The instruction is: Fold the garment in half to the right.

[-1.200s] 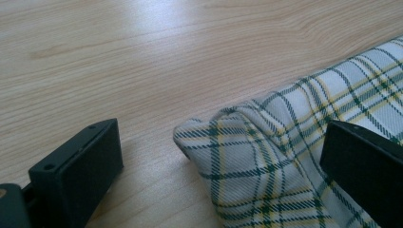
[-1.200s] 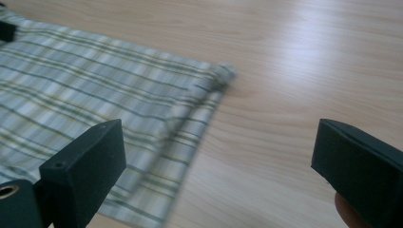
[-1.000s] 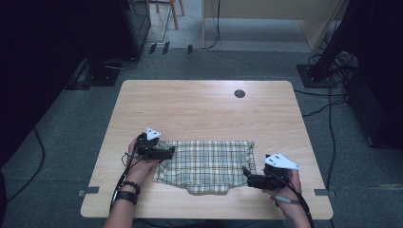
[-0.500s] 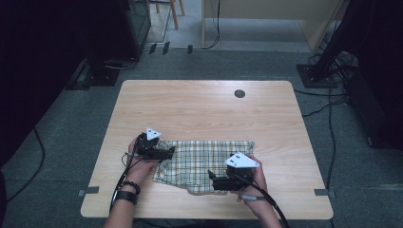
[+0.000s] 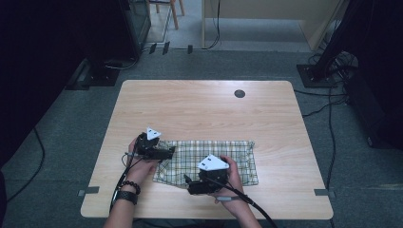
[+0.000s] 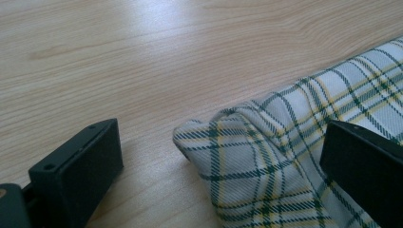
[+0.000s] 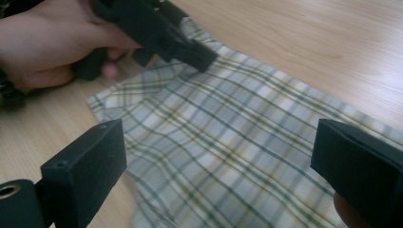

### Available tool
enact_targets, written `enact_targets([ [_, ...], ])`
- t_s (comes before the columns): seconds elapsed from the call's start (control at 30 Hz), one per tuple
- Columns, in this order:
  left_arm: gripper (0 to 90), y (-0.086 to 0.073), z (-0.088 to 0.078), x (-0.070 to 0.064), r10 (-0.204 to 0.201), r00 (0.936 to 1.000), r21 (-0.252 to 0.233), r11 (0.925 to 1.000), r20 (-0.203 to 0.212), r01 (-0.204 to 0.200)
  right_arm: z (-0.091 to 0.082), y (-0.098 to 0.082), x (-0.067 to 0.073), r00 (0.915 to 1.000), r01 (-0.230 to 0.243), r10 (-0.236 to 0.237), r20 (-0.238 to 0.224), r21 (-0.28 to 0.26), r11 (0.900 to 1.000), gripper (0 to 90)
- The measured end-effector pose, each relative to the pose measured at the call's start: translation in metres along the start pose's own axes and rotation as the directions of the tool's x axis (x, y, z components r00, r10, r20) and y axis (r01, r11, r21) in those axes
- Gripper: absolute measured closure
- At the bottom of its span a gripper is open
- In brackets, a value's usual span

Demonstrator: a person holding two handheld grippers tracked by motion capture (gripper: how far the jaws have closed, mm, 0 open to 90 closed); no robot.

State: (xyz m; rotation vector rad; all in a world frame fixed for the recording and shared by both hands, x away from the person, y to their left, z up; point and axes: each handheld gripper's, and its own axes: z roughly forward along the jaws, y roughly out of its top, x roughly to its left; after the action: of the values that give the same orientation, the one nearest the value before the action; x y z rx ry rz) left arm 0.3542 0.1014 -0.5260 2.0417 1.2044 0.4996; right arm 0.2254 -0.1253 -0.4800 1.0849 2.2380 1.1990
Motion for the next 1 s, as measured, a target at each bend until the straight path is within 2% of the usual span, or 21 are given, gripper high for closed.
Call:
enact_targets([
  [0.2,0.5,0.000,0.000,0.000,0.001,1.0000,0.001,1.0000,0.000,-0.001,0.022,0.004,0.030,0.9983,0.056,-0.055,-0.020,0.028,0.998,4.4],
  [0.4,0.5,0.000,0.000,0.000,0.000,1.0000,-0.001,1.0000,0.001,0.000,0.045,0.005,0.052,0.9959,0.089,-0.088,-0.020,0.065,0.994,4.7],
  [0.73,0.6,0.000,0.000,0.001,-0.006,1.0000,-0.003,1.0000,0.005,0.006,0.073,0.008,0.073,0.9948,0.102,-0.102,-0.011,0.108,0.989,6.1],
  [0.87,0.6,0.000,0.000,0.001,-0.005,1.0000,-0.002,1.0000,0.007,0.005,0.079,0.007,0.080,0.9949,0.100,-0.101,0.008,0.089,0.991,9.4],
  [1.0,0.6,0.000,0.000,0.001,0.003,0.9999,-0.002,1.0000,0.010,-0.003,0.086,0.005,0.085,0.9941,0.103,-0.106,0.025,0.098,0.990,14.1],
])
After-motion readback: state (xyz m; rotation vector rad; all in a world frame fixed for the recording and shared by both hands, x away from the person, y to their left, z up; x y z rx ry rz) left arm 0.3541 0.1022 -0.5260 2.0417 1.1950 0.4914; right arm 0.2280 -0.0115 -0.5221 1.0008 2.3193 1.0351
